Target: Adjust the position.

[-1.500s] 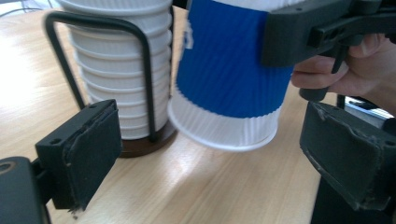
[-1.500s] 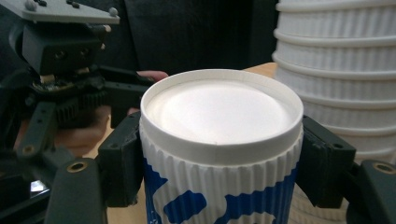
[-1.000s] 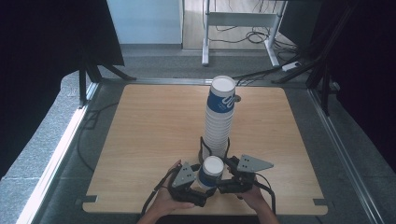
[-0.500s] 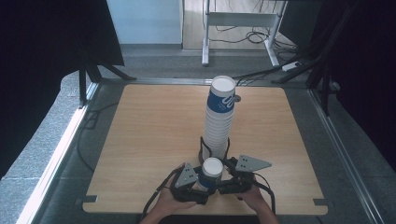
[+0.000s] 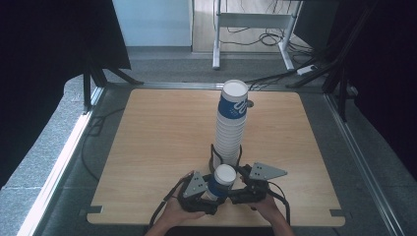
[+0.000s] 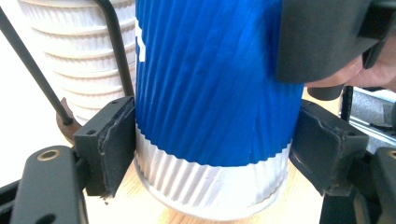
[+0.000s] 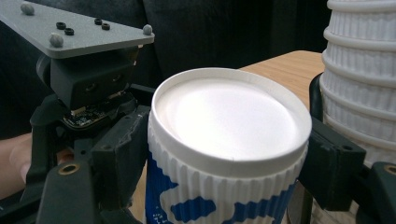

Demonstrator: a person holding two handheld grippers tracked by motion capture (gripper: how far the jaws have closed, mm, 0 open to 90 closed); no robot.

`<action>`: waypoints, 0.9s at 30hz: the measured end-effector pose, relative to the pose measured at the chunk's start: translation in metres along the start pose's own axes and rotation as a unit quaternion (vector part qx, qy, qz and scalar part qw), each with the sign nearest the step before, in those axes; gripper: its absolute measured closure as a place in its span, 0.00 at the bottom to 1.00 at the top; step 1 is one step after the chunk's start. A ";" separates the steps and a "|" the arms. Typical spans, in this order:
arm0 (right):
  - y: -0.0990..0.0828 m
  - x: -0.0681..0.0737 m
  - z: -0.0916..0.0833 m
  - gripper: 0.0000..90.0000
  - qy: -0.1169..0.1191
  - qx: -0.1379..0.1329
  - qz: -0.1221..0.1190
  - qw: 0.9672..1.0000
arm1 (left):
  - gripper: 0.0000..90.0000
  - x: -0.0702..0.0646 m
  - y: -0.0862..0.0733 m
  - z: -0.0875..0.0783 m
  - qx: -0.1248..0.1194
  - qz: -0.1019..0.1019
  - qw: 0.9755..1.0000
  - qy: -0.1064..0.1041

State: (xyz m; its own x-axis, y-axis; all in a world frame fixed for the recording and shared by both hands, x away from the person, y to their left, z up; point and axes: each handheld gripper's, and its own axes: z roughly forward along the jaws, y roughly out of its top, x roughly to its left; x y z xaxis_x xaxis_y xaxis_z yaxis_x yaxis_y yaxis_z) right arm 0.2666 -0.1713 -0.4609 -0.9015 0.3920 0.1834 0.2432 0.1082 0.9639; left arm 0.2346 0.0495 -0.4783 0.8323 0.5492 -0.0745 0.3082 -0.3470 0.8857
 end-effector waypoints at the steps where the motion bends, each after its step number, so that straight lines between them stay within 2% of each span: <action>1: 0.000 0.000 0.000 0.27 0.000 0.001 0.000 1.000 | 0.22 0.000 0.000 0.000 0.001 0.002 1.000 0.000; 6: 0.000 0.001 0.000 0.30 0.002 0.001 -0.004 1.000 | 0.23 -0.001 -0.001 0.002 0.006 0.009 1.000 0.000; 8: 0.000 0.002 0.000 0.31 0.001 0.001 -0.012 1.000 | 0.22 -0.002 -0.001 0.002 0.006 0.011 1.000 0.004; 12: 0.000 0.004 0.000 0.32 -0.004 -0.002 -0.022 1.000 | 0.20 -0.002 0.000 0.003 0.006 0.003 1.000 0.003; 20: -0.001 0.009 0.004 0.32 -0.003 0.007 -0.037 0.999 | 0.19 -0.005 -0.001 0.008 0.014 0.004 1.000 0.009; 24: -0.001 0.008 0.004 0.31 -0.003 0.013 -0.036 0.999 | 0.22 -0.004 -0.001 0.007 0.018 0.011 1.000 0.010; 26: -0.001 0.007 0.004 0.31 -0.001 0.014 -0.031 0.999 | 0.22 -0.004 0.000 0.006 0.023 0.020 0.999 0.012; 27: -0.001 0.007 0.004 0.28 0.004 0.018 -0.029 0.999 | 0.22 -0.004 0.001 0.004 0.029 0.031 0.999 0.021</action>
State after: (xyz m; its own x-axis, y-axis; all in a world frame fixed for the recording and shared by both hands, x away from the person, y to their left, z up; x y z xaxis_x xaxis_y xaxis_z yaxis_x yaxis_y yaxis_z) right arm 0.2617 -0.1654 -0.4612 -0.9170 0.3774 0.1294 0.2032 0.1629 0.9655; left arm 0.2336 0.0440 -0.4796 0.8306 0.5569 0.0003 0.2841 -0.4241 0.8599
